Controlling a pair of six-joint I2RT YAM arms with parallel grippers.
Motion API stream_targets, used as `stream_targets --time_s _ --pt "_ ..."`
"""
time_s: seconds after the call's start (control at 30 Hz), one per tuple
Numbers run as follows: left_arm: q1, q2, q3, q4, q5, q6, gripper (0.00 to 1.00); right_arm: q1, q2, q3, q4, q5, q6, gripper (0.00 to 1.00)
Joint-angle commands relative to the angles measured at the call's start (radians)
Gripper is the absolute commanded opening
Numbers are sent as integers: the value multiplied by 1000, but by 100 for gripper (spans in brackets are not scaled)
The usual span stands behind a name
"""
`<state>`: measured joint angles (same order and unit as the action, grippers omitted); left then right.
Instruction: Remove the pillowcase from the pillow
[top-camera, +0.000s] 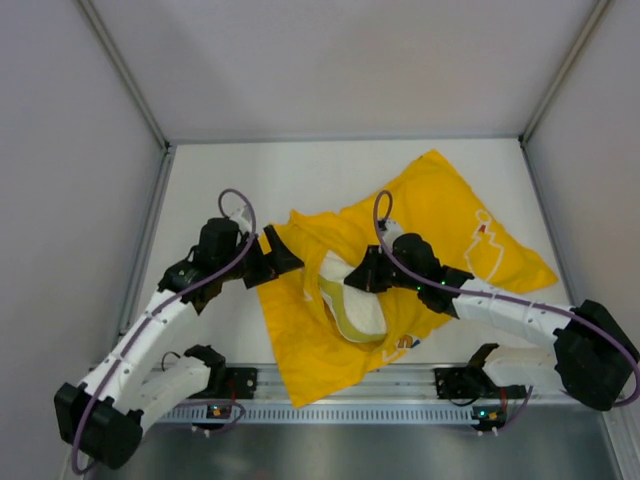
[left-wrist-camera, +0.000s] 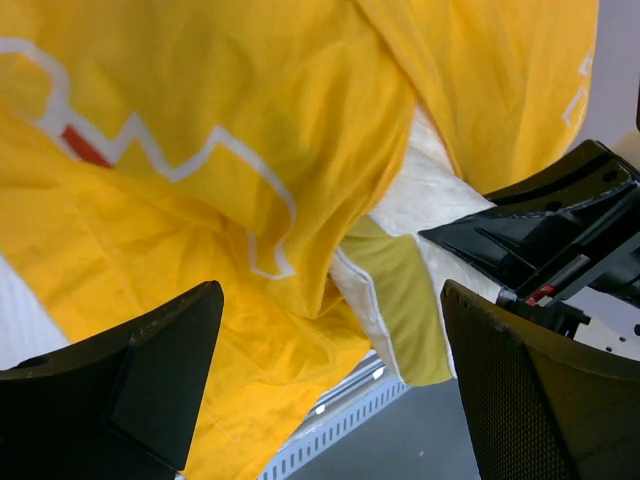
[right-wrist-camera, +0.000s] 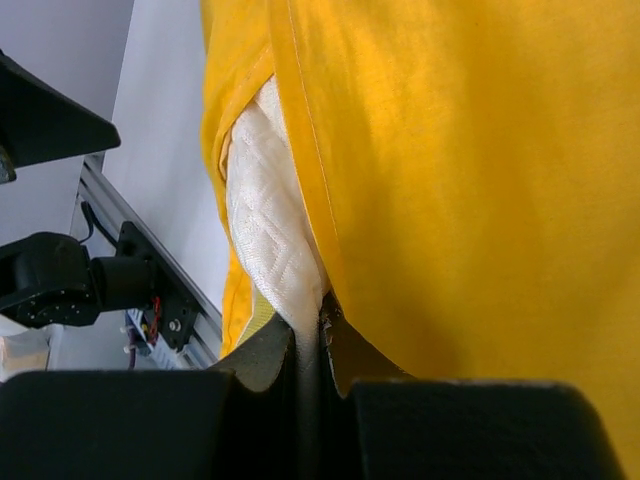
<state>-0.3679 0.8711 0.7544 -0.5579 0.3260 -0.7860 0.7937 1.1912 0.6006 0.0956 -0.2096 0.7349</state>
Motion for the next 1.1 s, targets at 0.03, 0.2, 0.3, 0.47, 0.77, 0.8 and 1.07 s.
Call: stream_targets --time_s 0.03,0.2,0.3,0.47,0.77,0.8,1.07 --pt "-169 135 149 13 -156 36 89 33 -15 47 39 16 21 0" --pt "-218 209 168 12 -355 28 66 39 -42 31 30 27 35 0" --pt "-273 258 177 13 -428 24 63 41 -58 27 15 33 34 0" --pt "-351 325 192 18 -485 4 66 41 -74 18 19 36 41 0" --pt "-411 327 192 26 -533 -19 75 50 -81 -5 36 33 52 0" --pt "-411 331 192 27 -533 -18 75 53 -84 -8 36 32 55 0" --pt "-411 417 221 49 -553 -6 41 81 -127 -19 12 42 60 0"
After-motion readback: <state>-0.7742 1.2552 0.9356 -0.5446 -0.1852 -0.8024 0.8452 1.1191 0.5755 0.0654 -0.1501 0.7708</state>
